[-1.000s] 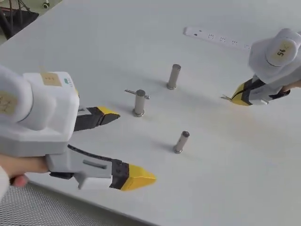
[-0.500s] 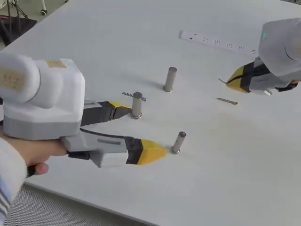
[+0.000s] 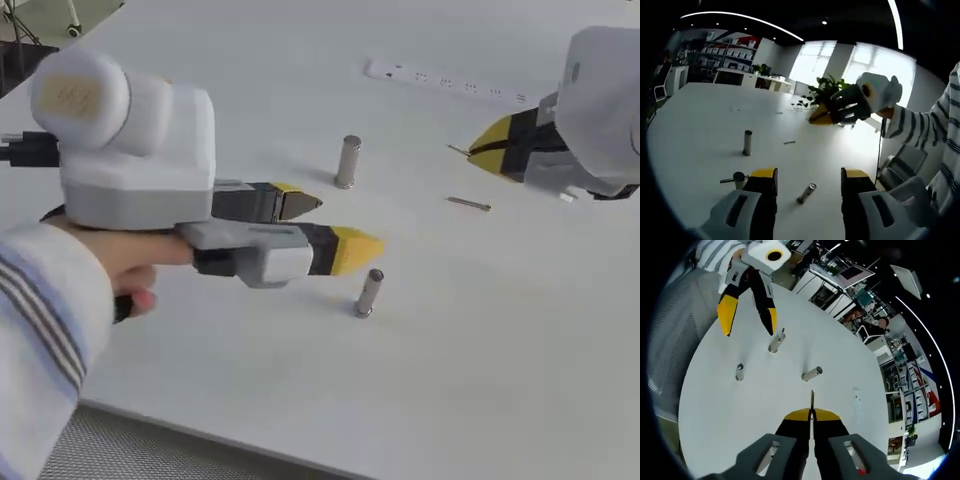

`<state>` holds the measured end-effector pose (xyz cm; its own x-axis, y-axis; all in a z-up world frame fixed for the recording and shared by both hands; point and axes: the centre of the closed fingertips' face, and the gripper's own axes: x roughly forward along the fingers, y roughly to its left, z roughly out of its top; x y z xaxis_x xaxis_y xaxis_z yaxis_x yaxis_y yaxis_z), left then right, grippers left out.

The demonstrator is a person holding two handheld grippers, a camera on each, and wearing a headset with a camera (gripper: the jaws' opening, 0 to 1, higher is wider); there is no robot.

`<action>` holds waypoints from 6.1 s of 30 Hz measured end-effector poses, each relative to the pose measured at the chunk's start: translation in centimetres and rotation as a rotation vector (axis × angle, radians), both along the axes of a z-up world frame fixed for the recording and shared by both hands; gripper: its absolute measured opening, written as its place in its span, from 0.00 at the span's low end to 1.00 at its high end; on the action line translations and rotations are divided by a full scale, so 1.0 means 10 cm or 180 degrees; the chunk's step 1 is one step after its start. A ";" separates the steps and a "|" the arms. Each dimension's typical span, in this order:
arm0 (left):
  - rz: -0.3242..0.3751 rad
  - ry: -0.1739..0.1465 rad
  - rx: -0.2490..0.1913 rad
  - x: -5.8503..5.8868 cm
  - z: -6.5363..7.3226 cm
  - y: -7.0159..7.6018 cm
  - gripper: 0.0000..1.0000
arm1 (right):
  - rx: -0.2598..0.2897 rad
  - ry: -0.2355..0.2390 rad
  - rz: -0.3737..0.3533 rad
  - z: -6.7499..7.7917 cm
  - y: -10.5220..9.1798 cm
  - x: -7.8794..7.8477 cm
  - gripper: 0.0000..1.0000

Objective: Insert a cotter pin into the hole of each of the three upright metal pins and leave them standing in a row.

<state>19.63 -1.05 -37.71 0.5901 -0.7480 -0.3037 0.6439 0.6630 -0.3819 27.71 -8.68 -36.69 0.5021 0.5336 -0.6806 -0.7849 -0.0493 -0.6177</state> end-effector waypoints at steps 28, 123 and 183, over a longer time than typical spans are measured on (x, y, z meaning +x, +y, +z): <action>0.0010 0.0107 -0.0187 0.20 0.02 -0.26 0.11 | 0.0010 0.0050 0.0174 -0.25 0.22 -0.59 0.00; -0.1001 -0.0499 0.0302 -0.39 0.24 -0.25 0.00 | 0.1358 0.2863 0.0059 -0.13 0.56 -1.22 0.10; -0.1378 -0.0690 0.0893 -0.23 -0.16 -0.38 0.19 | 0.0463 0.1893 0.0007 -0.48 0.08 -1.09 0.00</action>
<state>17.31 -4.81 -39.36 0.3180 -0.8440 -0.4319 0.9242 0.3776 -0.0574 16.77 -7.90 -41.50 0.0573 0.6426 -0.7641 -0.9972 0.0006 -0.0744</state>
